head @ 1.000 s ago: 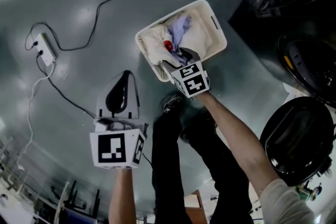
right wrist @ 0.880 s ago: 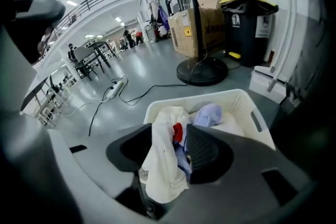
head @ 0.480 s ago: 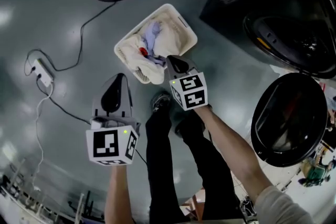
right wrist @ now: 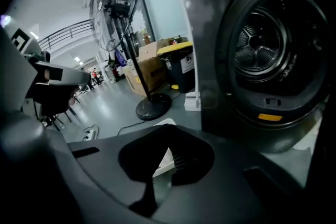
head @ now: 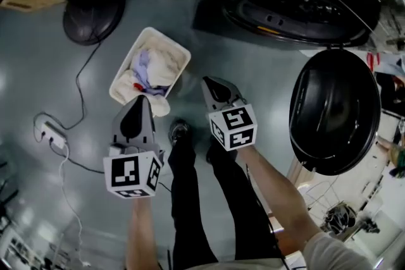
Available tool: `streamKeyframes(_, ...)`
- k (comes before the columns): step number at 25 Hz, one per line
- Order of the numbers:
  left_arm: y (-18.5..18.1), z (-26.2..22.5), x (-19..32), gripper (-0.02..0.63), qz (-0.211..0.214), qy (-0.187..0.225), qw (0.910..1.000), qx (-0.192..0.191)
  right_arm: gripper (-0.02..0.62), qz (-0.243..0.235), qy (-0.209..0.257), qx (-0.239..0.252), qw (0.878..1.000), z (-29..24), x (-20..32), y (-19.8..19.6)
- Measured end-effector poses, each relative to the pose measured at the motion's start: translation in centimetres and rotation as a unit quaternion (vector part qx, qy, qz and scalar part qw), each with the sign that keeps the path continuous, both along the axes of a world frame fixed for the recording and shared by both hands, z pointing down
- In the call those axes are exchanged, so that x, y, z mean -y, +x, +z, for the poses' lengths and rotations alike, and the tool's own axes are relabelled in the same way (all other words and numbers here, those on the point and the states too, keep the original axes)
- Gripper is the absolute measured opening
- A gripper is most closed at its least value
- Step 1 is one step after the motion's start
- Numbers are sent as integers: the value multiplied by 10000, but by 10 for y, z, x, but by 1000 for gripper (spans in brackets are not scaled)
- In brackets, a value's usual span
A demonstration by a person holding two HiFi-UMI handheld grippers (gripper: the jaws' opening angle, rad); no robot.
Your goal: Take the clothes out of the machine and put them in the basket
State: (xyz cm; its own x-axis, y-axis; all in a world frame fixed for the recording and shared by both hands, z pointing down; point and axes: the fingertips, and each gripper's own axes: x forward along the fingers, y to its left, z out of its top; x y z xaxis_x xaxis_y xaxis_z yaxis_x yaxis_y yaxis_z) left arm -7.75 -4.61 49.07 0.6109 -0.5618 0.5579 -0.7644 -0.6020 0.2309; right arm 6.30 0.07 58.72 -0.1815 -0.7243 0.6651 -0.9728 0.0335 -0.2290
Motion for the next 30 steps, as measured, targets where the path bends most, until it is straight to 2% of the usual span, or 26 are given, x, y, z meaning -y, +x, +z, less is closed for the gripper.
streamKeyframes(7, 102, -35, -14, 19, 966, 123, 9952, -35, 23, 1193, 222, -373, 9919, -66, -59, 124)
streamKeyframes(12, 144, -71, -29, 18, 1301, 163, 9914, -26, 23, 1689, 366, -575, 9833, -121, -103, 179)
streamKeyframes(17, 187, -124, -36, 18, 1646, 350, 9857, -97, 23, 1928, 709, -753, 9758, -193, -122, 217)
streamKeyframes(20, 207, -168, -42, 18, 1702, 474, 9842, -147, 23, 2001, 907, -829, 9721, -244, -128, 236)
streamKeyframes(30, 224, -312, -42, 18, 1653, 994, 9807, -302, 23, 1960, 1632, -1287, 9583, -420, -127, 270)
